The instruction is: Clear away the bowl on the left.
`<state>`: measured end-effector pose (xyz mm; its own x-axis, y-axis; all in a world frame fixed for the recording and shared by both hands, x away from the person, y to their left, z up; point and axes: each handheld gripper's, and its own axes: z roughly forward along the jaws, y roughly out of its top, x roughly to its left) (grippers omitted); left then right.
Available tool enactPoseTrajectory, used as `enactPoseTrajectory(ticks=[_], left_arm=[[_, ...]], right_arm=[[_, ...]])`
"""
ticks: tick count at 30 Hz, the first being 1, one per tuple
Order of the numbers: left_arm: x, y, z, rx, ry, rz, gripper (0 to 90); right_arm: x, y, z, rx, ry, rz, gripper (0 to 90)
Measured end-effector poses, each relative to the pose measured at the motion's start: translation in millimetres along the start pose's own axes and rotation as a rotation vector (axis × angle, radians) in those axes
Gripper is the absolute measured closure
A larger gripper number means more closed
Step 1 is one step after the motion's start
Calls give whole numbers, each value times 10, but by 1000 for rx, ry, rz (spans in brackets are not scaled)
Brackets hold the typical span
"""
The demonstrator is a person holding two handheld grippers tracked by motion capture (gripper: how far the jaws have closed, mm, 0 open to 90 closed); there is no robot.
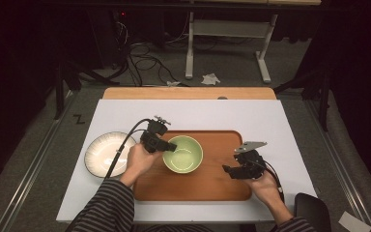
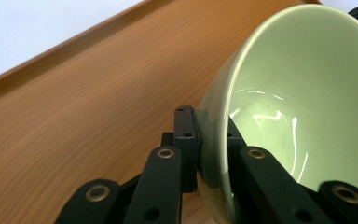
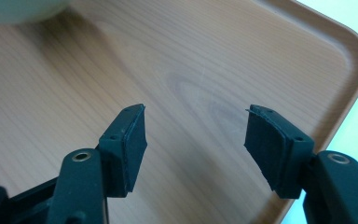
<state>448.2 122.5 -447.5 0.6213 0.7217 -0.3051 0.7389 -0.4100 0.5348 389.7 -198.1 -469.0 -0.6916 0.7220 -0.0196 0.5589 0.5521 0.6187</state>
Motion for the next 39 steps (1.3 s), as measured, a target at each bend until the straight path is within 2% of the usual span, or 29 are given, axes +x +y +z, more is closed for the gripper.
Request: enactPoseTrajectory(ticks=[4, 8, 15, 20, 25, 27, 35, 39], left_arm=[[4, 23, 129, 15, -19, -18, 837], [2, 46, 190, 18, -25, -26, 837], [-20, 81, 304, 28, -4, -18, 835], [-38, 102, 370, 18, -10, -25, 835], [-18, 95, 436, 18, 9, -35, 831], [-2, 87, 448, 15, -2, -47, 830], [4, 63, 473, 12, 16, -34, 825], [-21, 52, 467, 12, 20, -11, 755]], right_arm=[[8, -3, -2, -7, 2, 2, 399], [14, -3, -1, -4, 2, 5, 397], [9, 1, 8, -3, 2, -3, 390], [18, -1, 12, -2, 7, 3, 387], [11, 0, 14, -3, 7, 0, 384], [21, -1, 13, 2, 6, 7, 383], [17, -7, 18, 5, 9, -9, 379], [29, -5, 14, 2, 13, -11, 381]])
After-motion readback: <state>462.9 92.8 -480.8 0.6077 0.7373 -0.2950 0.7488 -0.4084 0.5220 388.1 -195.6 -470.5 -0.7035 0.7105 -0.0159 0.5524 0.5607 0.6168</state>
